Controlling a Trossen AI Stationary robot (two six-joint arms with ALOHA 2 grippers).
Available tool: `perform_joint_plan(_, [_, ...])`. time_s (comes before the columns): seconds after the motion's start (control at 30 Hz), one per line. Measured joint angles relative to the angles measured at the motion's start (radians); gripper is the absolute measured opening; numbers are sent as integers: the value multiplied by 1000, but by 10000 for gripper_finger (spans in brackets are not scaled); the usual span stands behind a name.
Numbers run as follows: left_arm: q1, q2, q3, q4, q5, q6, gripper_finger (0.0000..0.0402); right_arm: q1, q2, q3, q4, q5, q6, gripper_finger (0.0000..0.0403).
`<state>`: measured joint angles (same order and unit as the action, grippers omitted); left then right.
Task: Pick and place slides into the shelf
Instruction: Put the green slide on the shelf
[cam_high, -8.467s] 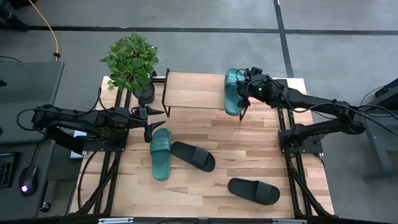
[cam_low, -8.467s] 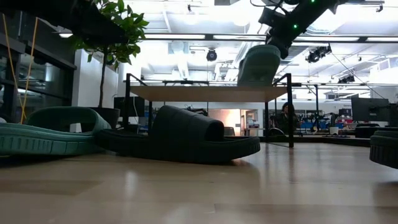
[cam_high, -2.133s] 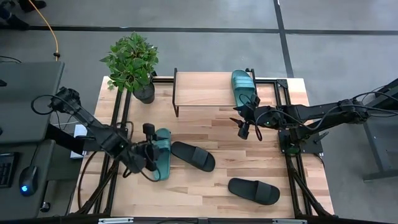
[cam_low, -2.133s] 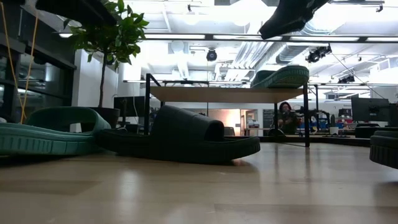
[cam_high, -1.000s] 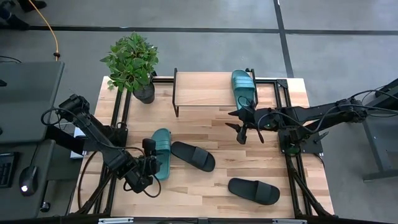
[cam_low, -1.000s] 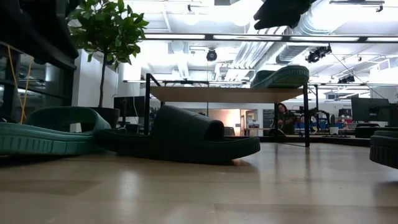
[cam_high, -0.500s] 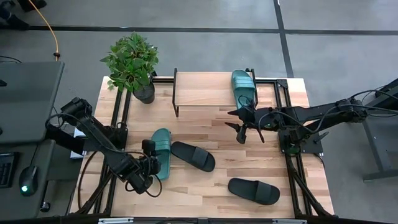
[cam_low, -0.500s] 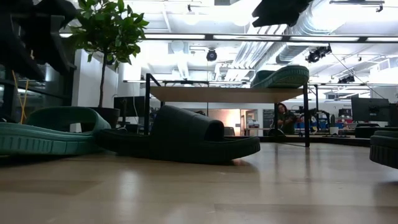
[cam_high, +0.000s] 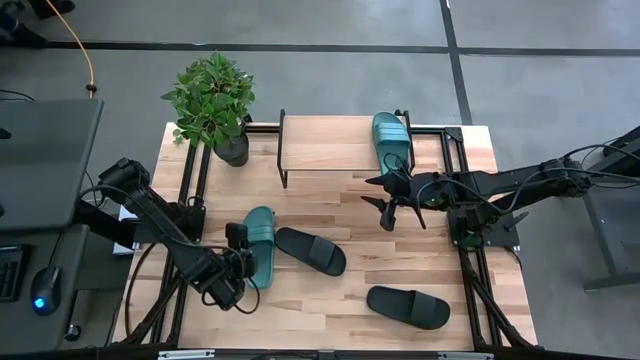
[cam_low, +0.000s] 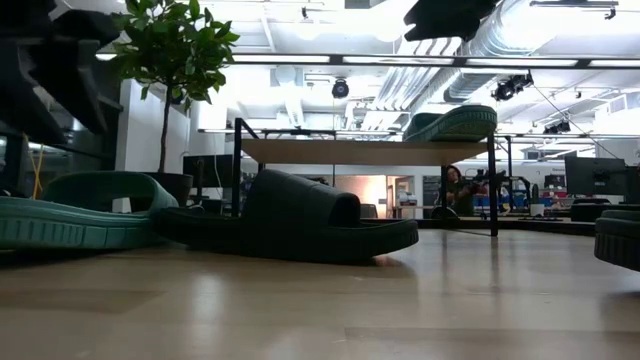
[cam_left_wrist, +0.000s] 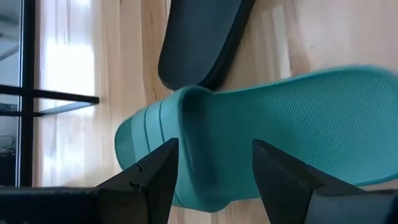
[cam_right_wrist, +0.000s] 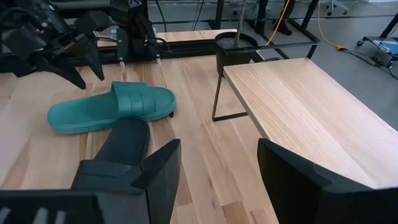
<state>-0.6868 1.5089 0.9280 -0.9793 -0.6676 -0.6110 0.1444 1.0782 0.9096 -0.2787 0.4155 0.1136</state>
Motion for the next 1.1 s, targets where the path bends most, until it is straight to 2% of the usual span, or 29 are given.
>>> perform_joint_plan(0.37, [0,0,-58,-1,3,-25,189,0,3,0,14,-6,-6,204])
perform_joint_plan(0.73, [4,0,-107,22,-58,-25,189,0,3,0,14,-6,-6,204])
perform_joint_plan(1.1, [140,8,-107,102,-36,48,189,0,3,0,14,-6,-4,204])
